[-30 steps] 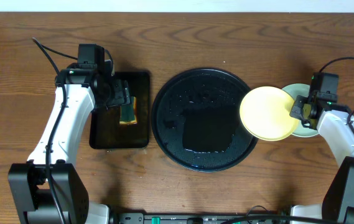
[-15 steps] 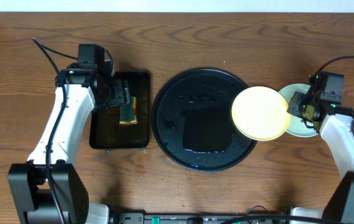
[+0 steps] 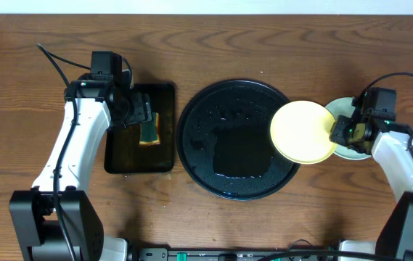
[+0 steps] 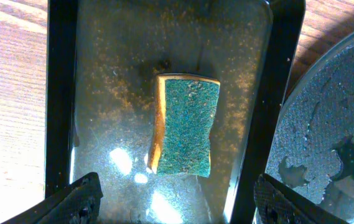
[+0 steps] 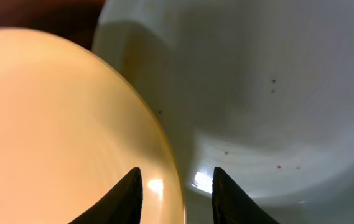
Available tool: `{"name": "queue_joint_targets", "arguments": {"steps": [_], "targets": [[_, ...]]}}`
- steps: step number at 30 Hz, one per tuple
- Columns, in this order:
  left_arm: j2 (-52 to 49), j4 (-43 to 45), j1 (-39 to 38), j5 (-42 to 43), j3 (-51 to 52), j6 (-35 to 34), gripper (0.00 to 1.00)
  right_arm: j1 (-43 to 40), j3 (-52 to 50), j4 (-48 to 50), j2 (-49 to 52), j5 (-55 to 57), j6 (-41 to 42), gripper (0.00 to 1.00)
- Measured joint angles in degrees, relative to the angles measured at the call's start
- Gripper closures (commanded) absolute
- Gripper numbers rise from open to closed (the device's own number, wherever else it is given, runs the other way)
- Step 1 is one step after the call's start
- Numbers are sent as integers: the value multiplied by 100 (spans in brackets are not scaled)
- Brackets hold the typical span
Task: Clean dirty plates on tray and stack at the side
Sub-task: 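Lower the yellow plate onto the green plate stack and release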
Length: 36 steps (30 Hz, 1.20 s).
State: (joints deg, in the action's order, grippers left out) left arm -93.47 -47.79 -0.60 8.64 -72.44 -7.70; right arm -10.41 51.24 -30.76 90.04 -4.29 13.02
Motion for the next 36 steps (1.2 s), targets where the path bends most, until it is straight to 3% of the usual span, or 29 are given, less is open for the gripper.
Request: {"name": "queue_joint_targets", "arguments": {"steps": [6,18,34,36], "targets": [[0,0,0,0,0,0,21,0,-11,140,238,11,-9,99],[0,0,0,0,0,0,21,-94,-11,437,238,433,118,99],[0,0,0,0,0,0,21,-1158,-11,595,238,761,168,99],[0,0,0,0,0,0,21,-1274,-11,643,238,798,177,89]]}}
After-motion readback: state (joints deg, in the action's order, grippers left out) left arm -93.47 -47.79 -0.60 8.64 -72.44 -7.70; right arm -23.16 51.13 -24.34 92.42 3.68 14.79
